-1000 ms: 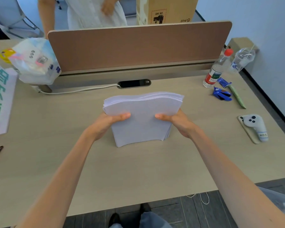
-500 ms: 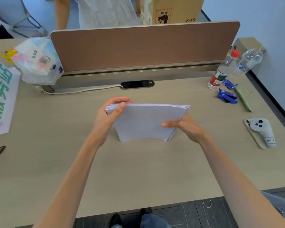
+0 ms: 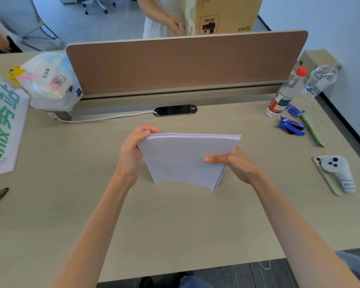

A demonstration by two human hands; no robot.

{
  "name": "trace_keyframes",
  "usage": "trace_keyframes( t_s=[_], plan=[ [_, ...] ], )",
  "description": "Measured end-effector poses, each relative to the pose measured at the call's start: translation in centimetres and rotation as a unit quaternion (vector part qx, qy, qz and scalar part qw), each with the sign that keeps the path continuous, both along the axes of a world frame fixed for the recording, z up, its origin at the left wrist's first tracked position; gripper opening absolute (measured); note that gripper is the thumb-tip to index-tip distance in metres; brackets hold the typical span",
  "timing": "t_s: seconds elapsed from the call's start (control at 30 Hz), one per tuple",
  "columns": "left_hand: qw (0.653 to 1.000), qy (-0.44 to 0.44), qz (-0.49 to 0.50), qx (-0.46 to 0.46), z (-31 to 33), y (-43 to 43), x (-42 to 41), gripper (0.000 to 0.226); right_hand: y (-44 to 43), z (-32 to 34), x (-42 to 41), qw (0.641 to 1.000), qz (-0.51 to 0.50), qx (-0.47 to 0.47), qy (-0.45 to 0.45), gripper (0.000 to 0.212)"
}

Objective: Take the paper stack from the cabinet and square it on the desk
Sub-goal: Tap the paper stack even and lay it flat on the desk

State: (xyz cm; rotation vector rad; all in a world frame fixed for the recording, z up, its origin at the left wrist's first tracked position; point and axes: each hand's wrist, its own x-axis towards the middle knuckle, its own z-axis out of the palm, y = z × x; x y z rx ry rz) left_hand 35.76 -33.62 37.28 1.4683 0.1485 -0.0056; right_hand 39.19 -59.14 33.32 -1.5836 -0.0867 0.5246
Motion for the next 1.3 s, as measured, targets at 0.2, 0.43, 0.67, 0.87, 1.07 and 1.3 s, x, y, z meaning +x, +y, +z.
trace_keyframes(
  t_s=[0.2,0.43,0.67,0.87,1.07,1.3],
  plan=[
    [0.989,0.004,-0.138,0.049,-0.9,1.8,0.0,0.059,-0.4,0.3,0.0,1.0,0.001,0.007,0.0,0.033],
    [0.979,0.043,-0.179,0.089,-1.5,1.0,0.8,0.032,-0.1,0.6,0.6,1.0,0.013,0.008,-0.005,0.032],
    [0.996,0.041,-0.072,0.044,-2.2,0.2,0.8,0.008,0.3,0.4,0.6,0.997,-0.061,0.029,-0.041,0.033],
    [0.996,0.071,-0.026,0.039,-4.5,-1.0,-0.1,0.022,0.9,-1.4,-0.4,0.995,-0.093,0.012,-0.02,0.035],
    [0.997,0.064,-0.036,0.022,-4.9,-0.4,0.1,0.039,0.2,1.2,-0.3,0.982,-0.167,0.043,-0.07,0.013],
    [0.996,0.07,-0.051,0.028,-5.2,0.1,0.1,0.045,0.9,4.6,0.5,0.961,-0.221,-0.003,-0.165,0.019]
  ],
)
